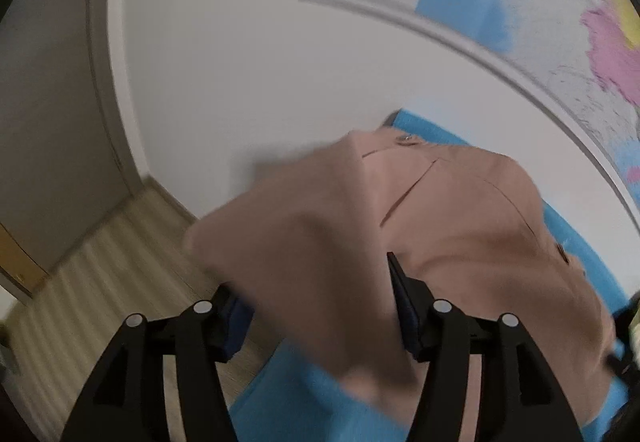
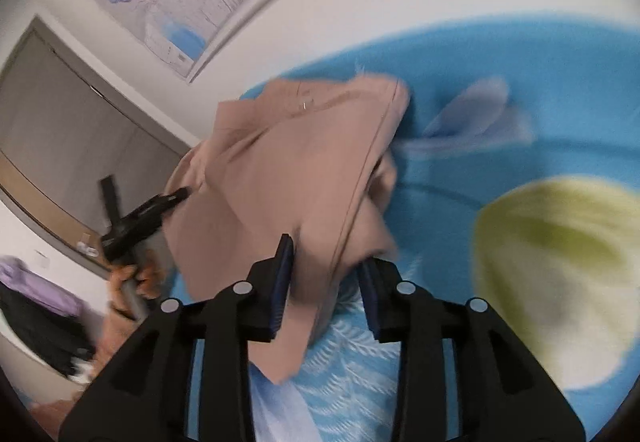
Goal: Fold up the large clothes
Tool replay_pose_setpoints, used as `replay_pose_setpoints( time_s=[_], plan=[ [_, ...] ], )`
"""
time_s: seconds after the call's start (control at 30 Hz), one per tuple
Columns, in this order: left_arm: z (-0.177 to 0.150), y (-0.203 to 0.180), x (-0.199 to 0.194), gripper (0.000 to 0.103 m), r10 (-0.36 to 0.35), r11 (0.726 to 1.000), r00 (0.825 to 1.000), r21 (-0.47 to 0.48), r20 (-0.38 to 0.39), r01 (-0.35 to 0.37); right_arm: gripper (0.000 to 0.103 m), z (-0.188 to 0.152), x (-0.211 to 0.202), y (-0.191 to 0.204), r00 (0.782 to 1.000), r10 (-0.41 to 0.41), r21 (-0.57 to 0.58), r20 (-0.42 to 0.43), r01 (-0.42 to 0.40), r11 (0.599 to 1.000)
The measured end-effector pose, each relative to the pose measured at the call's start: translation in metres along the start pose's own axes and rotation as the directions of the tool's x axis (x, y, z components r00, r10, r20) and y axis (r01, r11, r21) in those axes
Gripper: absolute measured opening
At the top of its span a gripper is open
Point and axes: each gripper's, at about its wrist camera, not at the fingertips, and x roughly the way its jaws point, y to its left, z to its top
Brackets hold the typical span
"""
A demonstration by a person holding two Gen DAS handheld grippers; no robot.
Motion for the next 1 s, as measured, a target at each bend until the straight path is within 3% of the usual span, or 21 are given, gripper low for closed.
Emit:
replay_pose_setpoints(
  time_s=[0.1, 0.17, 0.23, 0.3, 0.47, 0.57, 0.67, 0.7, 0.77, 0.9, 1.0],
  plan=[
    [-0.006, -0.019, -0.037, 0.067, 0.043, 0.994, 0.991, 0.091, 0.125, -0.054, 0.038, 0.001, -0.027, 0.022, 0.991, -0.080, -0.114, 0.111, 0.093, 0.989],
    [-0.008, -0.040, -0.047, 0.068, 0.008, 0.984, 0.986, 0.177, 0.166, -0.037, 0.043, 0.004, -0.033, 0.044, 0.984, -0.090, -0.197, 0.153, 0.120, 0.973],
    [-0.009, -0.066, -0.050, 0.070, -0.063, 0.960, 0.987, 0.281, 0.148, 0.019, 0.044, 0.009, -0.028, 0.061, 0.984, -0.078, -0.258, 0.161, 0.119, 0.959],
    [-0.011, -0.086, -0.041, 0.070, -0.105, 0.944, 0.988, 0.325, 0.114, 0.063, 0.043, 0.018, -0.008, 0.075, 0.988, -0.075, -0.301, 0.137, 0.114, 0.947],
    [-0.023, -0.122, -0.010, 0.069, -0.163, 0.925, 0.987, 0.346, -0.008, 0.156, 0.040, 0.026, 0.037, 0.063, 0.994, -0.104, -0.258, 0.033, 0.109, 0.960],
    [-0.033, -0.130, 0.009, 0.069, -0.155, 0.926, 0.986, 0.338, -0.063, 0.168, 0.036, 0.024, 0.051, 0.047, 0.991, -0.135, -0.230, 0.002, 0.131, 0.964],
    [-0.043, -0.131, 0.023, 0.069, -0.105, 0.931, 0.989, 0.338, -0.108, 0.136, 0.027, 0.019, 0.053, 0.024, 0.991, -0.133, -0.170, -0.022, 0.128, 0.977],
    [-0.044, -0.133, 0.023, 0.069, -0.093, 0.928, 0.990, 0.352, -0.102, 0.124, 0.021, 0.018, 0.052, 0.017, 0.992, -0.122, -0.143, -0.029, 0.117, 0.983],
    [-0.044, -0.138, 0.016, 0.069, -0.089, 0.921, 0.992, 0.372, -0.086, 0.115, 0.019, 0.020, 0.049, 0.009, 0.993, -0.108, -0.104, -0.036, 0.104, 0.989],
    [-0.039, -0.146, 0.001, 0.071, -0.097, 0.906, 0.995, 0.412, -0.035, 0.103, 0.030, 0.022, 0.036, 0.023, 0.993, -0.115, -0.155, 0.016, 0.116, 0.981],
    [-0.033, -0.155, -0.004, 0.071, -0.089, 0.892, 0.996, 0.445, 0.000, 0.080, 0.031, 0.023, 0.029, 0.045, 0.994, -0.088, -0.221, 0.061, 0.099, 0.970]
  ],
)
